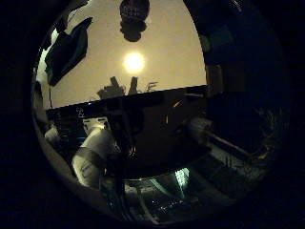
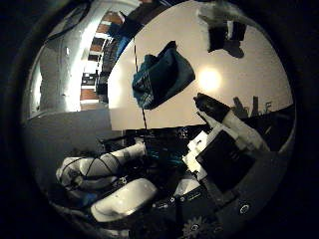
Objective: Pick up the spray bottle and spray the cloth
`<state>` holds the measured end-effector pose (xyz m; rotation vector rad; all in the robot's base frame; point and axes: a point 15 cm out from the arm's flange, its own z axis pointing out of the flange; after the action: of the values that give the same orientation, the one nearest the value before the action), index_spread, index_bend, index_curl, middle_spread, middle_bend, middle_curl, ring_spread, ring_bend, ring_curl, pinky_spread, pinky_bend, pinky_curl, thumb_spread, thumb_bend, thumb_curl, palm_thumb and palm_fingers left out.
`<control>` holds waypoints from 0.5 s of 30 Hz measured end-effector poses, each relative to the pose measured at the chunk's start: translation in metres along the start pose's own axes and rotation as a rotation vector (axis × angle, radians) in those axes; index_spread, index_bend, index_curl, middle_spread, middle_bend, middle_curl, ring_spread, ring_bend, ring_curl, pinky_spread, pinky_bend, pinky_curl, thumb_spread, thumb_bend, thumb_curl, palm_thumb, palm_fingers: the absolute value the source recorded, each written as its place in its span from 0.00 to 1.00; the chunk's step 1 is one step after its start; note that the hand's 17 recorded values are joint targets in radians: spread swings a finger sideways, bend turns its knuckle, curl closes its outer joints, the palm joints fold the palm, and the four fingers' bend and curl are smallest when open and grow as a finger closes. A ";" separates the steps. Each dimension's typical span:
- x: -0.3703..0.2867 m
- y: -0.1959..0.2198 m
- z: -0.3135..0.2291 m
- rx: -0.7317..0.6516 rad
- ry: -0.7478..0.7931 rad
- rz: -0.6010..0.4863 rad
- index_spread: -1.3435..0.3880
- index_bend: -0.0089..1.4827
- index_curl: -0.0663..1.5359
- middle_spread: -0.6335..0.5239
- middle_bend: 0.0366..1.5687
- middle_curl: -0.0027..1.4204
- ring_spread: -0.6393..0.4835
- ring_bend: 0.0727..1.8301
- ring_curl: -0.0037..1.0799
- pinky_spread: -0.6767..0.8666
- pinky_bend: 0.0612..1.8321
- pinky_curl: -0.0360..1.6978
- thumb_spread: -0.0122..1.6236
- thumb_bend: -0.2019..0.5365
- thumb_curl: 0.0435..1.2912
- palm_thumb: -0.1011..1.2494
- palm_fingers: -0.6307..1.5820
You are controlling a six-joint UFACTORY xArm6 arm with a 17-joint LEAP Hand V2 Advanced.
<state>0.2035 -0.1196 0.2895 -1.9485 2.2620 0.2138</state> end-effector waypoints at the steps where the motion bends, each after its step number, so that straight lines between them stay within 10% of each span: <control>1: -0.003 0.002 0.007 -0.012 -0.011 -0.002 0.52 0.30 0.36 0.39 0.33 0.33 0.52 0.31 0.27 0.66 0.07 0.31 0.62 0.25 0.27 0.82 0.47; 15: -0.021 0.001 0.013 0.005 -0.050 -0.022 0.52 0.23 0.34 0.40 0.25 0.29 0.54 0.28 0.23 0.65 0.08 0.24 0.63 0.24 0.26 0.78 0.49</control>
<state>0.2058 -0.0962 0.2812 -1.9420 2.2074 0.2504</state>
